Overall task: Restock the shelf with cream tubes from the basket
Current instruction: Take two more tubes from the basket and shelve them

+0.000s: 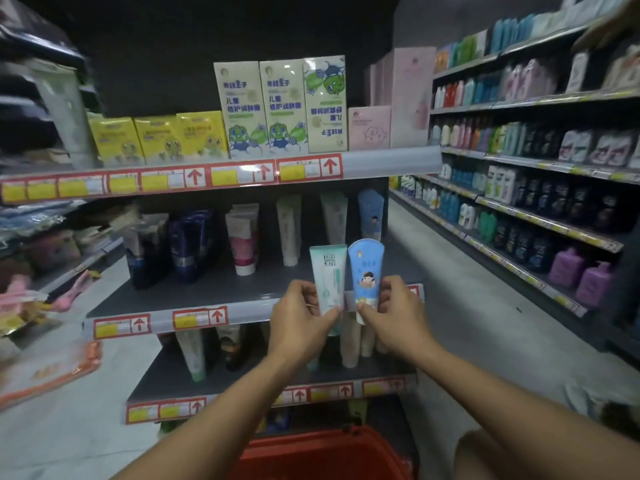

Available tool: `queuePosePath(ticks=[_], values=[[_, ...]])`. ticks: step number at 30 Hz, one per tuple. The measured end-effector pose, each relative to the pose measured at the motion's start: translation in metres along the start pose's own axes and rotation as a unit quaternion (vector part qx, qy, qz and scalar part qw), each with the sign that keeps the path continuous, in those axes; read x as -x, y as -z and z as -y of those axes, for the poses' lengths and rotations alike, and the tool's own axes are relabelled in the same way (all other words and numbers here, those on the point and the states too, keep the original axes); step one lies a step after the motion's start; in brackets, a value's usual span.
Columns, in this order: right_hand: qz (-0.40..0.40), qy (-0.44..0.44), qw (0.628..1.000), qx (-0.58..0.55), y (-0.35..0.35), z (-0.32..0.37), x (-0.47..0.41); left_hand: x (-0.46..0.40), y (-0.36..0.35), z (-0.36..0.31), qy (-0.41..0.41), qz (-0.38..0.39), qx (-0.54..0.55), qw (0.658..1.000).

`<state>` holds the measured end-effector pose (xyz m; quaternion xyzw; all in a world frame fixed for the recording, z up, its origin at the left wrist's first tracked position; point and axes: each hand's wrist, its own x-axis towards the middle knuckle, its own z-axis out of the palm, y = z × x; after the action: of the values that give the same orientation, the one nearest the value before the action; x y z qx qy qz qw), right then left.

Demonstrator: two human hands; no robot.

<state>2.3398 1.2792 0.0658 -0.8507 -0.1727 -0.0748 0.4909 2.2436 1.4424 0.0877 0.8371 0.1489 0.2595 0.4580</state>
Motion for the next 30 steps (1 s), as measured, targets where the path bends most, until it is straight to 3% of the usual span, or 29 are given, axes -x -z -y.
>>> queuePosePath(ticks=[8,17,30], values=[[-0.061,0.0,0.998,0.021,0.03,-0.008,-0.061,-0.06,-0.024,-0.025,-0.026,-0.008,0.003,1.0],[-0.071,0.009,0.997,0.037,0.027,-0.025,-0.107,-0.106,-0.057,-0.022,-0.029,-0.038,-0.014,0.999],[-0.085,0.025,0.994,0.066,0.016,-0.047,-0.111,-0.106,-0.074,-0.004,-0.027,-0.059,-0.069,0.996]])
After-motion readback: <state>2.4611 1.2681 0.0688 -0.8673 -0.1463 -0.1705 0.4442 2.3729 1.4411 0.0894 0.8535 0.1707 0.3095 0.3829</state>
